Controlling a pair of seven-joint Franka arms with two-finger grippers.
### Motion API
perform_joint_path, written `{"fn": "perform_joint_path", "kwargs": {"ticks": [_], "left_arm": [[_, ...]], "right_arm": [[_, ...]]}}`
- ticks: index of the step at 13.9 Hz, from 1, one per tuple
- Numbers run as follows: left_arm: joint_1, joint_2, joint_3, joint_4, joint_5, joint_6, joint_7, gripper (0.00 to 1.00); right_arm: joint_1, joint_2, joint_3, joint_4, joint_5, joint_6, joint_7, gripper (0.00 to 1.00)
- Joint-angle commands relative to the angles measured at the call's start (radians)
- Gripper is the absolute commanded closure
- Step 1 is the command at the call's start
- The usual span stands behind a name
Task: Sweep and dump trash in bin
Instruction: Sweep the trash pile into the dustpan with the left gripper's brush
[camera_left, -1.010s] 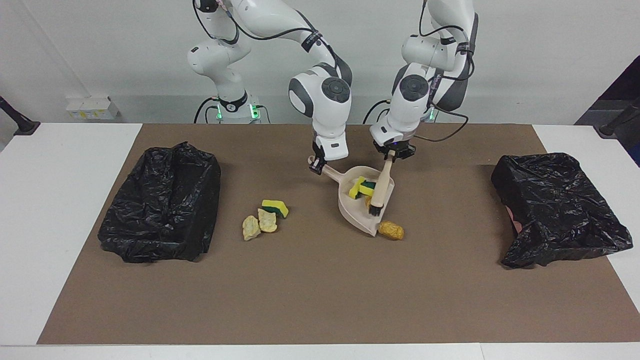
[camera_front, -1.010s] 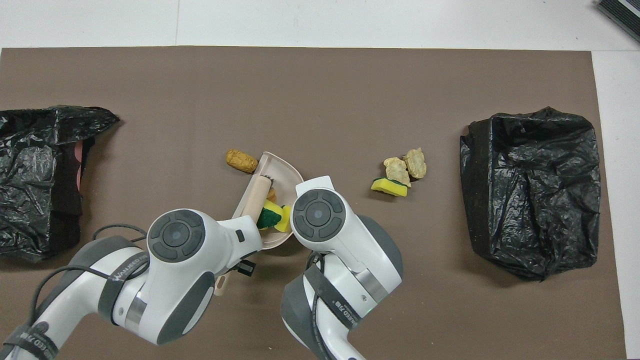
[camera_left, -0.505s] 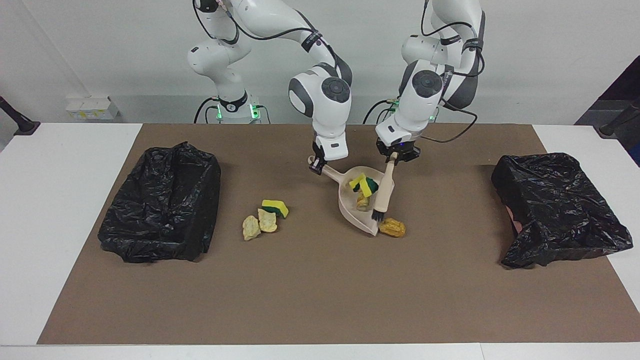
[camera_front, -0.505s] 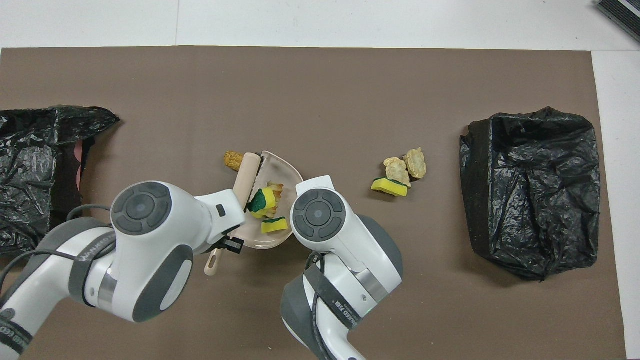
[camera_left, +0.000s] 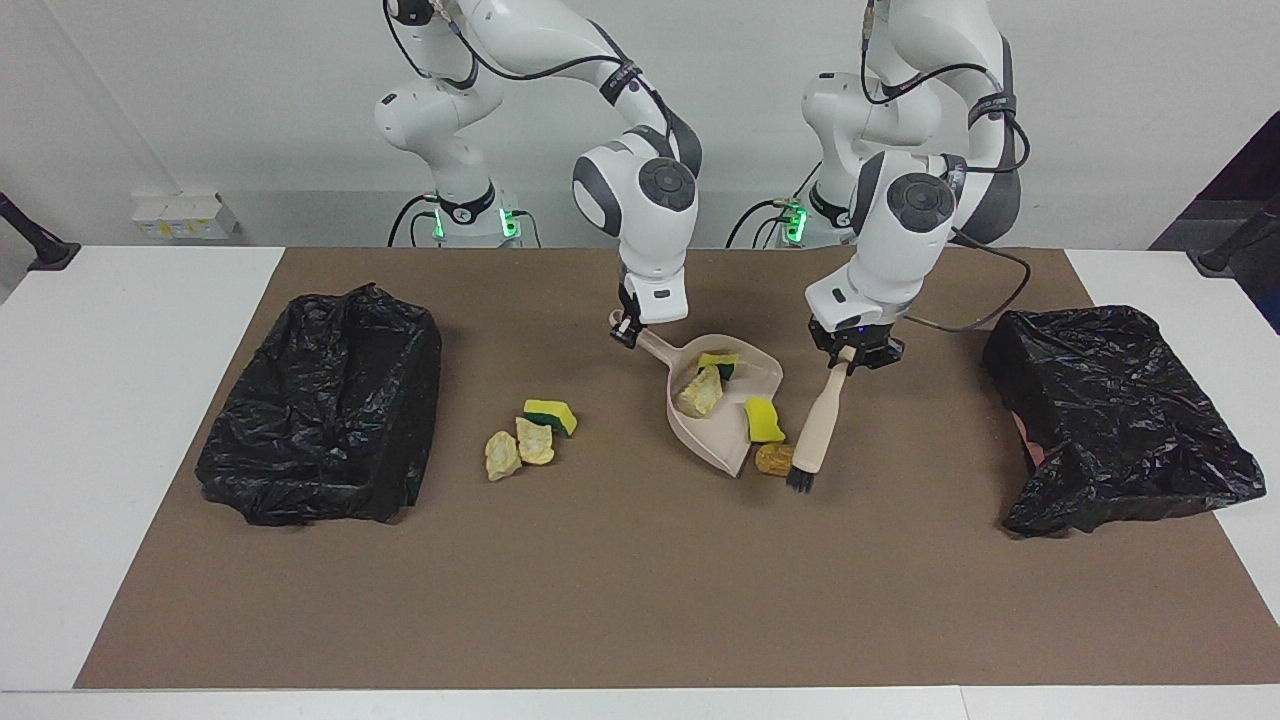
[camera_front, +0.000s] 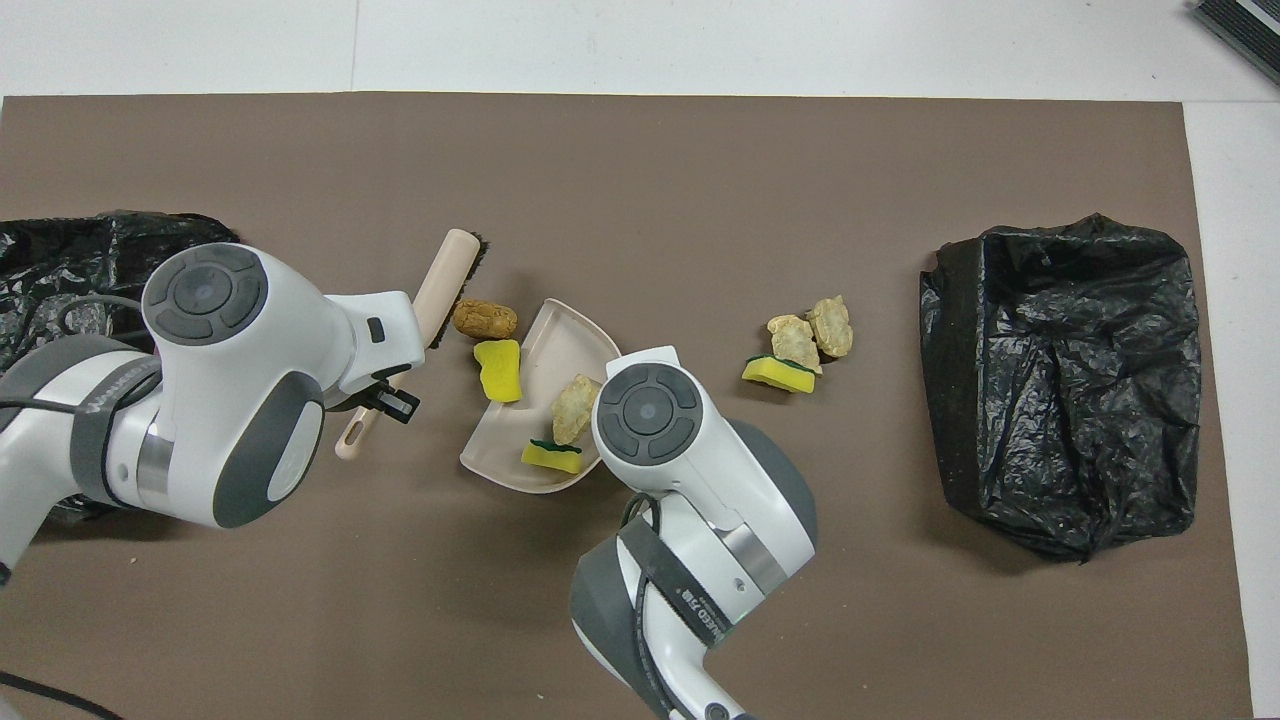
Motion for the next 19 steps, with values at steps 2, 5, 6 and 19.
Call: {"fn": "perform_joint_path", "kwargs": {"ticks": [2,5,6,19], "left_arm": [[0.047,0.180,-0.009,0.200,0.089,-0.042,0.138,1.00],[0.039,0.211,-0.010,0.194,0.142,-0.030,0.172,1.00],[0.033,0.208,-0.016,0.182,0.137,-0.046,0.179,1.00],[-0.140,0.067,-0.023,0.065,-0.119,-0.306,0.016,1.00]], "right_arm": [[-0.022,0.027,0.007,0.015,0.018,-0.012,-0.050,1.00],[-0.015,0.037,0.007,0.010,0.019,0.001,-0.050,1.00],[-0.012,0.035,0.007,0.010,0.019,-0.010,-0.049,1.00],[-0.016,0.032,0.007,0.012,0.018,-0.032,-0.049,1.00]]}}
